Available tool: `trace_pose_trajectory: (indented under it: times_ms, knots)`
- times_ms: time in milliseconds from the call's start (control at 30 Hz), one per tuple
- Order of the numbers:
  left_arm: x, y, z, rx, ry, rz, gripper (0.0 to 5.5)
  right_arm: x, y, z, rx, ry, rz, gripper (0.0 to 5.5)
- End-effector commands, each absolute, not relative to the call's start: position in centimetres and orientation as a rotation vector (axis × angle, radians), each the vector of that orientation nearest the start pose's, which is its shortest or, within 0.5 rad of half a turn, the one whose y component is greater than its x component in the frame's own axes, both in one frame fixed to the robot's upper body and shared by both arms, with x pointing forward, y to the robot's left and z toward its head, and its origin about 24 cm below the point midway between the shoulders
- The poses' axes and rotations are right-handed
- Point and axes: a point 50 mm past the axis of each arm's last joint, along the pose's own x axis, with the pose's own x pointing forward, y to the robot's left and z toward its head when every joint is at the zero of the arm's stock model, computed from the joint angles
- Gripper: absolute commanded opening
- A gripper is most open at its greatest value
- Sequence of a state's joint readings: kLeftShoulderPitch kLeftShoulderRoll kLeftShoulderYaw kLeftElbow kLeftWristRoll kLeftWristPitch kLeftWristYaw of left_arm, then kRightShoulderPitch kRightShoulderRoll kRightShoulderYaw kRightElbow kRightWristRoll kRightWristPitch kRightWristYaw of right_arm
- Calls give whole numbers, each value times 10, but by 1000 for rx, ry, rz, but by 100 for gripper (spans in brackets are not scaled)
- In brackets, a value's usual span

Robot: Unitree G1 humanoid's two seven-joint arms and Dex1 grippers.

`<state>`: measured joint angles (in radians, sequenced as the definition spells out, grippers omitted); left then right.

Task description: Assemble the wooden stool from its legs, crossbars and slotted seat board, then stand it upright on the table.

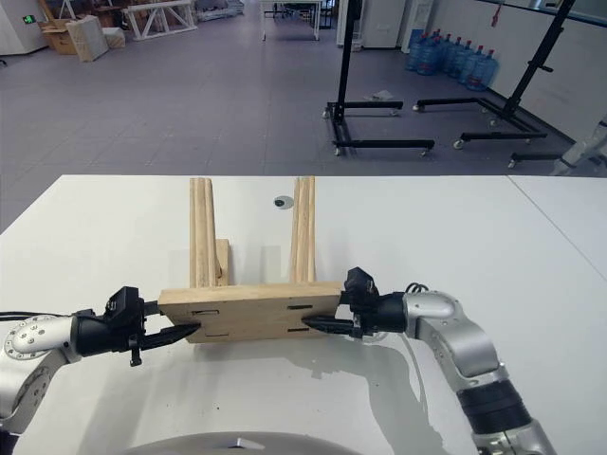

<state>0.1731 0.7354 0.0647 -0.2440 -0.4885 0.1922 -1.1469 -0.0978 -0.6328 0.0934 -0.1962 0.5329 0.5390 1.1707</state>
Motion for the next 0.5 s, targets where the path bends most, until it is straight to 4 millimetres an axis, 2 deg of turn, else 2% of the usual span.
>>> trace_pose_trajectory:
  times_ms: [33,200,367,500]
  knots:
    - [196,216,95,81,324,-1185,191,235,-169,123,221,343,1424,213]
    - [207,199,124,-114,366,-1206,191,253,-164,157,462,465,1520,206]
    - [233,187,161,-254,337,-1140,191,269,-153,166,652,602,1493,205]
    - [254,189,166,-402,404,-1020,192,285,-147,168,811,649,1402,205]
